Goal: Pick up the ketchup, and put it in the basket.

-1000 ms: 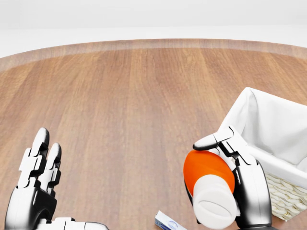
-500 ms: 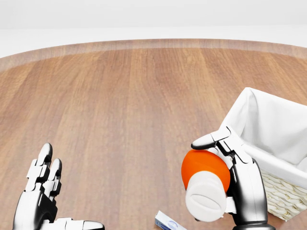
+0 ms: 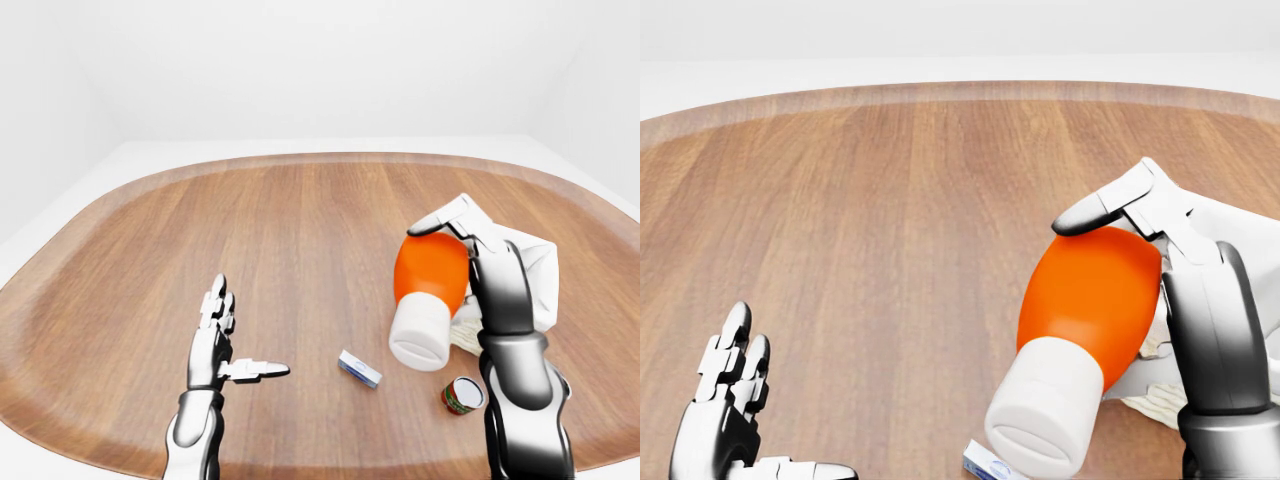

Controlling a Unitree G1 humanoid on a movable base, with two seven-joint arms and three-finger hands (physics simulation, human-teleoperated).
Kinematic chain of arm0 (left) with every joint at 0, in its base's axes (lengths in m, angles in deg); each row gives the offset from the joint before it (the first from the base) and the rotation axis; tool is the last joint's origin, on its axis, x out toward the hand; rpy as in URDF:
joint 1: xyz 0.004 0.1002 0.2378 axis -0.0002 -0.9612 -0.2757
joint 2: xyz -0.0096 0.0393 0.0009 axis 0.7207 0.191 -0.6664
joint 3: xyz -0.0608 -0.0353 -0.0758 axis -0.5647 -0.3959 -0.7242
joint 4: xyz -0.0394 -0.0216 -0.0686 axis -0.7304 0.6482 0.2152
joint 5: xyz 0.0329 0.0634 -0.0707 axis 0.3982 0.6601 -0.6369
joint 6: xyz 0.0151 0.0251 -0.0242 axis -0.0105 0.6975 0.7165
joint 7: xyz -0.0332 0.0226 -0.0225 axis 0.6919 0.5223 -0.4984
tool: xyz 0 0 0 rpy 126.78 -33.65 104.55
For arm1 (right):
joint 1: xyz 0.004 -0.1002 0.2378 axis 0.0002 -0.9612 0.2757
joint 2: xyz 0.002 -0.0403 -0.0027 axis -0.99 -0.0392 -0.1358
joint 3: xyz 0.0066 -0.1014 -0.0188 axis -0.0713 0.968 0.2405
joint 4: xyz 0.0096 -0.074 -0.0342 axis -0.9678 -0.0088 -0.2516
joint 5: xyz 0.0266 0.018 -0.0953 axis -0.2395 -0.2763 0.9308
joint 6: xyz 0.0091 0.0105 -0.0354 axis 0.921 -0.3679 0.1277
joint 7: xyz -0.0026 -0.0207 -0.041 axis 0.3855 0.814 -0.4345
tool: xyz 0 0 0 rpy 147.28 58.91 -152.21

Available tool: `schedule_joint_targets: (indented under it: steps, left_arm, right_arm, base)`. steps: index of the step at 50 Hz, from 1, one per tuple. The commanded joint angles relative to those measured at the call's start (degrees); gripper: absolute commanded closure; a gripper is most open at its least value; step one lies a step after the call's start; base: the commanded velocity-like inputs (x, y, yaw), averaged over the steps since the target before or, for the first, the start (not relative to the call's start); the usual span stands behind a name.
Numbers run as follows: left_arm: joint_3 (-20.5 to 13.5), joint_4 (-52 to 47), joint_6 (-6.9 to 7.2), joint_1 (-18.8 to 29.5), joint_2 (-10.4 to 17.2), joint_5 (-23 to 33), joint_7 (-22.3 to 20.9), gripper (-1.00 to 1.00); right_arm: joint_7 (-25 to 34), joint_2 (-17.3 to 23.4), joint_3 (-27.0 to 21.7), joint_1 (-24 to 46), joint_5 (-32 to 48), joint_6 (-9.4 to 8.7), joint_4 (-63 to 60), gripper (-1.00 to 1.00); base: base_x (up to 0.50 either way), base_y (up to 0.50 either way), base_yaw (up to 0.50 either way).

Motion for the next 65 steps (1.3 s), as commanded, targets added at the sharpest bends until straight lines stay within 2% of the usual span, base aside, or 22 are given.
schedule_joint_targets:
  steps: [1,7,16,20,25,31,39,42,47,65]
  left_arm:
    - [-0.27,-0.58,0.00,-0.13,0.00,-0.16,-0.23,-1.00]
    - [-0.24,-0.17,0.00,0.13,-0.02,0.01,-0.07,-1.00]
    - [-0.30,1.32,0.00,0.81,0.09,0.33,0.36,-1.00]
    - [-0.29,1.54,0.00,0.88,0.15,0.35,0.44,-1.00]
    - [-0.41,1.30,0.00,0.84,0.22,0.20,0.40,-1.00]
    - [-0.86,0.92,0.00,0.92,0.30,-0.27,0.14,-1.00]
    - [-0.82,1.05,0.00,0.92,0.14,-0.16,0.04,-1.00]
    - [-0.75,0.83,0.00,0.76,0.17,-0.16,-0.01,-1.00]
    - [-0.95,1.09,0.00,1.06,0.25,-0.37,-0.11,-1.00]
    - [-1.30,-0.84,0.00,0.40,0.12,-1.06,-0.73,-1.00]
  right_arm:
    - [6.64,3.57,-4.52,10.86,11.38,0.00,-1.30,1.00]
    - [10.10,6.78,-6.85,15.97,15.39,0.00,4.22,1.00]
    - [13.78,14.50,-11.46,22.99,21.14,0.00,15.71,1.00]
    - [14.49,16.72,-12.89,24.84,22.27,0.00,19.40,1.00]
    - [14.63,21.38,-14.58,28.33,23.61,0.00,26.23,1.00]
    - [13.51,25.25,-14.91,30.68,26.71,0.00,33.65,1.00]
    - [13.33,27.84,-15.91,32.80,28.08,0.00,38.71,1.00]
    - [11.44,29.34,-16.23,34.64,26.25,0.00,43.59,1.00]
    - [7.30,31.99,-14.92,36.84,28.07,0.00,51.40,1.00]
    - [1.34,33.28,-12.78,41.77,30.74,0.00,64.89,1.00]
  base:
    - [0.00,0.00,0.00]
    - [0.00,0.00,0.00]
    - [0.00,0.00,0.00]
    - [0.00,0.00,0.00]
    - [0.00,0.00,0.00]
    - [0.00,0.00,0.00]
    - [0.00,0.00,0.00]
    - [0.00,0.00,0.00]
    - [0.00,0.00,0.00]
    - [0.00,0.00,0.00]
